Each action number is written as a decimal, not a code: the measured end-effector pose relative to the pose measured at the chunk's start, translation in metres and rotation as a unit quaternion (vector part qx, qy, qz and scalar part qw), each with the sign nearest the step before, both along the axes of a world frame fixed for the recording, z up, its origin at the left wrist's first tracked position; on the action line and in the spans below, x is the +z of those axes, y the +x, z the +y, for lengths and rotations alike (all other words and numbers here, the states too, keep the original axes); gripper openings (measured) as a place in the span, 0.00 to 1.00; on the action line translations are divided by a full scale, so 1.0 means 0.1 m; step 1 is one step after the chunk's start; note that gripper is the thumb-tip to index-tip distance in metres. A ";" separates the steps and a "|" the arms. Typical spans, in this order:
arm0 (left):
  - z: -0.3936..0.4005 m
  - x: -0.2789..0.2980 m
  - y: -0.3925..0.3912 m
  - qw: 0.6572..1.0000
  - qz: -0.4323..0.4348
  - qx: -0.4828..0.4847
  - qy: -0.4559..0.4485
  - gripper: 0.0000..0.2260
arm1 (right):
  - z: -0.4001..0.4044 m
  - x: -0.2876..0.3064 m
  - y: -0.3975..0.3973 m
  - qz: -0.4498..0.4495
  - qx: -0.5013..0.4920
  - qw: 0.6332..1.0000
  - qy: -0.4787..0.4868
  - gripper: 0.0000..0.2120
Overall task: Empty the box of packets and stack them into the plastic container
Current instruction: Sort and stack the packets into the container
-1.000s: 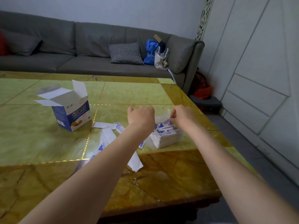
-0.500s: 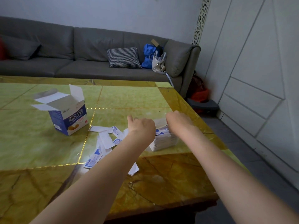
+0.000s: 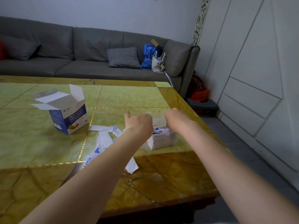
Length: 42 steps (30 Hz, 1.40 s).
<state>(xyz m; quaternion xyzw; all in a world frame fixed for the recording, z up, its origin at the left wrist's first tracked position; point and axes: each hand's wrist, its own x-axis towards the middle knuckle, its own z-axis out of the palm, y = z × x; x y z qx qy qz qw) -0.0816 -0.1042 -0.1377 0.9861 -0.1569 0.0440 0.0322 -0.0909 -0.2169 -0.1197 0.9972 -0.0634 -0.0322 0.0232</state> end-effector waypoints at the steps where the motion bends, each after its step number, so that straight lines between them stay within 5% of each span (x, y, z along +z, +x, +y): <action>1: 0.04 0.06 -0.01 0.999 -0.028 0.000 -0.017 0.12 | 0.02 0.06 -0.01 -0.016 0.001 1.000 0.000 0.11; 4: 0.27 0.15 0.01 0.987 -0.128 -0.007 -0.099 0.11 | 0.13 0.22 -0.05 -0.114 0.033 0.992 0.043 0.09; 7: 0.66 0.08 0.03 0.986 -0.074 -0.032 -0.143 0.12 | 0.37 0.25 -0.21 -0.171 0.113 0.966 0.158 0.12; 11: 1.12 -0.20 -0.02 0.992 0.106 -0.063 -0.039 0.20 | 0.76 -0.05 -0.46 -0.057 0.188 0.956 0.217 0.12; 15: 1.36 -0.47 -0.08 0.989 0.138 -0.049 -0.006 0.23 | 0.94 -0.47 -0.54 0.066 0.191 0.963 0.181 0.22; 19: 1.43 -0.54 -0.12 0.996 0.082 -0.013 -0.038 0.20 | 0.99 -0.65 -0.57 0.027 0.175 0.979 0.099 0.25; 23: 1.39 -0.56 -0.14 0.998 0.014 -0.049 -0.035 0.15 | 0.99 -0.70 -0.51 0.003 0.208 0.967 0.148 0.25; 29: 1.34 -0.57 -0.08 0.994 -0.024 -0.026 -0.103 0.11 | 1.00 -0.76 -0.45 -0.062 0.245 0.959 0.132 0.13; 36: 1.57 -0.38 -0.03 0.901 -0.003 0.085 -0.426 0.07 | 0.95 -0.73 -0.43 -0.138 0.239 0.957 0.090 0.10; 39: 1.65 -0.33 -0.06 0.824 0.071 0.130 -0.547 0.05 | 0.92 -0.64 -0.43 -0.148 0.163 0.932 0.287 0.05; 42: 1.69 -0.33 -0.11 0.802 0.109 0.149 -0.568 0.05 | 0.90 -0.51 -0.46 -0.105 0.034 0.850 0.514 0.07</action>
